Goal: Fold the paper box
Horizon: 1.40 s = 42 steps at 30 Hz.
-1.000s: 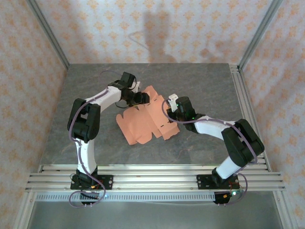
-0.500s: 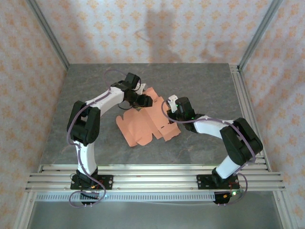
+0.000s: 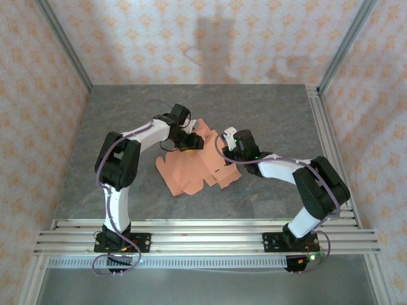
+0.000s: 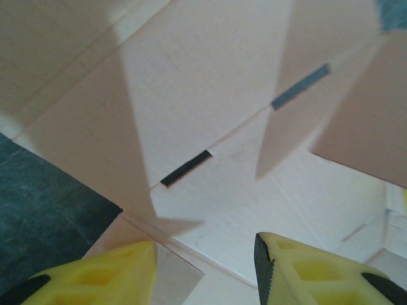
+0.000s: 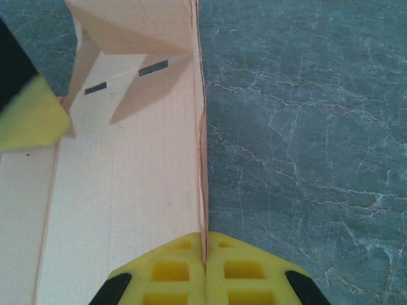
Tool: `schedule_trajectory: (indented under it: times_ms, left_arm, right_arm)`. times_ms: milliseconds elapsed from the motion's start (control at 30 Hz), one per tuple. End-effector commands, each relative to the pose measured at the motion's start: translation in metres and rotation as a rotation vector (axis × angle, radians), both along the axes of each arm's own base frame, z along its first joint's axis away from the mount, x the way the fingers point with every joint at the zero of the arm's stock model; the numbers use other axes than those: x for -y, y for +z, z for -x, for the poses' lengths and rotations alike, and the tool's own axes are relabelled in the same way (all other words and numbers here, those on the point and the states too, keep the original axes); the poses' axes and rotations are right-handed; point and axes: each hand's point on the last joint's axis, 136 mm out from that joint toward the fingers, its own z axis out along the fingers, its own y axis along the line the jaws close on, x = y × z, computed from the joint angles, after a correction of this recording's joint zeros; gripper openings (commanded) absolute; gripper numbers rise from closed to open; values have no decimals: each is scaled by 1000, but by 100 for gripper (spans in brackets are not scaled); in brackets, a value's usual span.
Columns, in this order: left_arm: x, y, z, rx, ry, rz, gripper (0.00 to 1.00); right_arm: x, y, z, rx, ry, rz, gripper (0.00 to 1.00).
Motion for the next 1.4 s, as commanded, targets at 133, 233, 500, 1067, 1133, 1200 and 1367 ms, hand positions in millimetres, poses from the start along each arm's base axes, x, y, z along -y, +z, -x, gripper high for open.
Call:
schedule_trajectory:
  times_ms: [133,233,500,1067,1133,1200,1367]
  left_arm:
    - [-1,-36,13,-92,4,-49,47]
    - [2,-25,11,-74,1,-28,49]
    - [10,30,-6,74,7,39,51]
    - [5,17,-10,68,80,22,56]
    - [2,45,-20,153,102,29,59]
    - [-2,77,-26,240,127,38,62]
    - [-21,118,-30,353,192,5,73]
  right_arm:
    - [1,0,-6,10,-26,7,0]
    - [2,1,-6,12,-28,11,0]
    - [2,1,-9,19,-28,17,0]
    - [9,4,-7,21,-48,34,0]
    - [10,6,-7,24,-51,43,0]
    - [10,7,-7,26,-48,45,0]
    - [5,2,-7,-8,-31,52,0]
